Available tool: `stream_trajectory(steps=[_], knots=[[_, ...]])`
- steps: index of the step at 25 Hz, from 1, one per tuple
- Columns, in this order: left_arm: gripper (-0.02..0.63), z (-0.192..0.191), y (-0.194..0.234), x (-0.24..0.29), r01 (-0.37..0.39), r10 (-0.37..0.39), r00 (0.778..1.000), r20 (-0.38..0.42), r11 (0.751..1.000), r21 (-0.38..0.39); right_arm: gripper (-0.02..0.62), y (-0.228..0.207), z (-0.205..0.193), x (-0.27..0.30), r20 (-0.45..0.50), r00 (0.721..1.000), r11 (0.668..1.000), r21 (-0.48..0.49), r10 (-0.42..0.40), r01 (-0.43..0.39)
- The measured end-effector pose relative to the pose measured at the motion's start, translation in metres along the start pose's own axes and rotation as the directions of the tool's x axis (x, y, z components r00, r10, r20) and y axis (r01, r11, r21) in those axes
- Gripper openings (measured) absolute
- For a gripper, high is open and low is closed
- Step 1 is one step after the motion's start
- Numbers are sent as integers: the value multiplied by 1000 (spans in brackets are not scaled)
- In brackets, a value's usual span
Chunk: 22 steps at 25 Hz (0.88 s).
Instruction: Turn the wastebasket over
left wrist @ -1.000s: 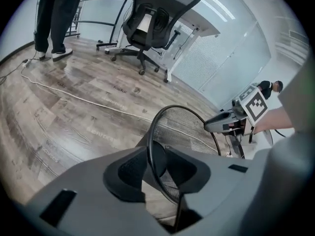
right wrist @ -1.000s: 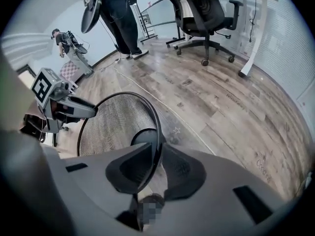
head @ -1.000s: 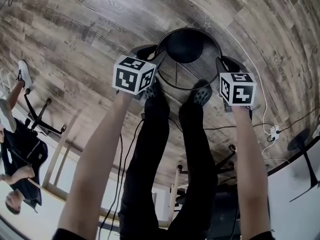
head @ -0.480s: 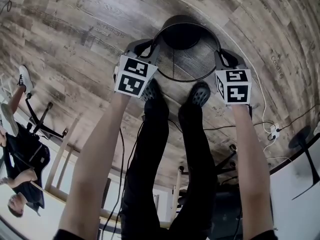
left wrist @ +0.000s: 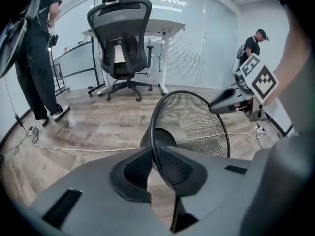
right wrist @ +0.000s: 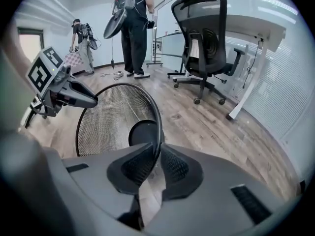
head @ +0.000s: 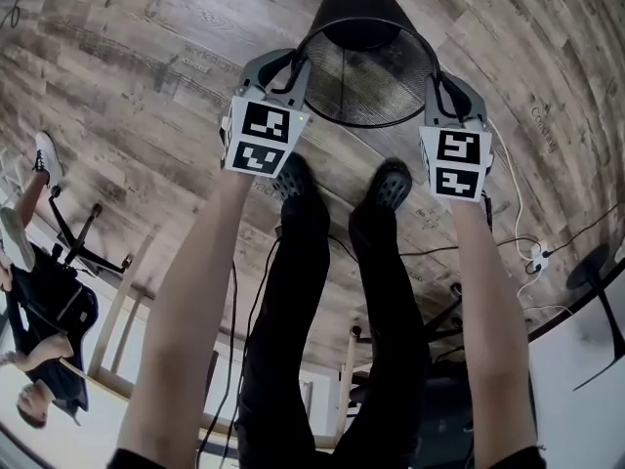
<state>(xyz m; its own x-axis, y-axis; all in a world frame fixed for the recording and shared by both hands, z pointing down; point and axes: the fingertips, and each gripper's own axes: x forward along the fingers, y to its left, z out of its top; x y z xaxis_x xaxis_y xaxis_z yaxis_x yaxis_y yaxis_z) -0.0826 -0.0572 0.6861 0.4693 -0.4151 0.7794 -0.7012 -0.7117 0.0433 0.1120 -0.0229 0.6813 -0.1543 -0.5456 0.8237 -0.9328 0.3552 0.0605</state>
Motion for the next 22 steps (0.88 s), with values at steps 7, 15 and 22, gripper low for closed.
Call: stream_trajectory(steps=[7, 15, 22], knots=[[54, -59, -29, -21, 71, -91, 991, -95, 978, -198, 52, 38, -49, -21, -77, 984, 981, 118, 163, -153], [55, -157, -81, -33, 182, -234, 942, -241, 958, -220, 60, 101, -131, -40, -190, 923, 941, 9, 333, -338], [69, -214, -115, -19, 251, -267, 901, -342, 964, -91, 80, 122, -202, -24, -290, 890, 931, 1, 351, -366]])
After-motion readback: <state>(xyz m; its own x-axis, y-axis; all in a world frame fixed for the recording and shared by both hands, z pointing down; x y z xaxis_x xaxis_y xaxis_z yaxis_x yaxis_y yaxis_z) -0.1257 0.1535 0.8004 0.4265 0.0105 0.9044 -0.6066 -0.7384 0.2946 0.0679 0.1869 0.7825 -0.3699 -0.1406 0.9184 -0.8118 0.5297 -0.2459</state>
